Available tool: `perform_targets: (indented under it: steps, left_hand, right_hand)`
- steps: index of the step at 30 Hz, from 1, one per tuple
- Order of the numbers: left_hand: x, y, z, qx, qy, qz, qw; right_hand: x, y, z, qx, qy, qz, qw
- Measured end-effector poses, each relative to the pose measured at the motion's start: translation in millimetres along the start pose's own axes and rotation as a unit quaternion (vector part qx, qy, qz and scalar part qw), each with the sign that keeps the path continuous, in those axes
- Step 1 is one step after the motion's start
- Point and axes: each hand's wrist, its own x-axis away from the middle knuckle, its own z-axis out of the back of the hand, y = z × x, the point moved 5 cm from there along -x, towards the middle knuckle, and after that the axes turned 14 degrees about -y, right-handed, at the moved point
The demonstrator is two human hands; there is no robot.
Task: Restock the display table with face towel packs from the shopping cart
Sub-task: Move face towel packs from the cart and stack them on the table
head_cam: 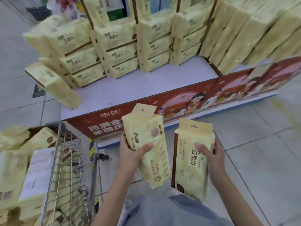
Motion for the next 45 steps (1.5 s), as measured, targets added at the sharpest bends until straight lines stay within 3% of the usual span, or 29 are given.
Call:
perform_targets:
  steps: [6, 12, 22, 37, 45]
  left_hand:
    - [-28.5, -10.8, -96.2, -0.033, -0.079, 0.010, 0.996]
    - [-44.4, -14.9, -130.8, -0.052, -0.100, 0.008, 0.994]
    - [-126.8, -16.7, -157.3, -0.016, -0.042, 0.051, 0.998]
    - [-294.8, 58.1, -233.8, 0.002, -0.007, 0.036, 0.999]
    - [-347.4, 76.5, -259.7, 0.046, 0.083, 0.022, 0.995]
  right_hand:
    - [21.9, 19.1, 100.0, -0.039, 0.119, -0.007, 0.992]
    - [6.3, 15.8, 139.9, -0.059, 0.150, 0.001, 0.987]
    - [-116.4, -37.9, 155.4, -0.056, 0.094, 0.020, 0.994]
    - [-271.1, -104.1, 204.1, -0.041, 0.075, -0.016, 0.996]
    - [-377.8, -142.5, 205.6, -0.013, -0.041, -0.030, 0.999]
